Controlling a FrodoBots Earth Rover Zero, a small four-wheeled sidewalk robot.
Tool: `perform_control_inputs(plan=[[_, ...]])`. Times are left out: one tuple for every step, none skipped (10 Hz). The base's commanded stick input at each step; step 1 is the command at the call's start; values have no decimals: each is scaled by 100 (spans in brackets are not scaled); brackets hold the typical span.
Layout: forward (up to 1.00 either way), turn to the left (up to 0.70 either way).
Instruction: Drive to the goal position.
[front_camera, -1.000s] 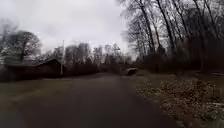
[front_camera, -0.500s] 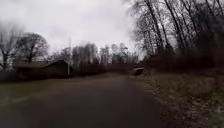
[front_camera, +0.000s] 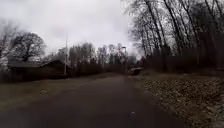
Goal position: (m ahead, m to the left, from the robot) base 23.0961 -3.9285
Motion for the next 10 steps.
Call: perform_control_inputs(plan=[[100,0],[100,0],[100,13],[100,26],[100,35],[100,40],[100,40],[100,40],[100,40],[100,40]])
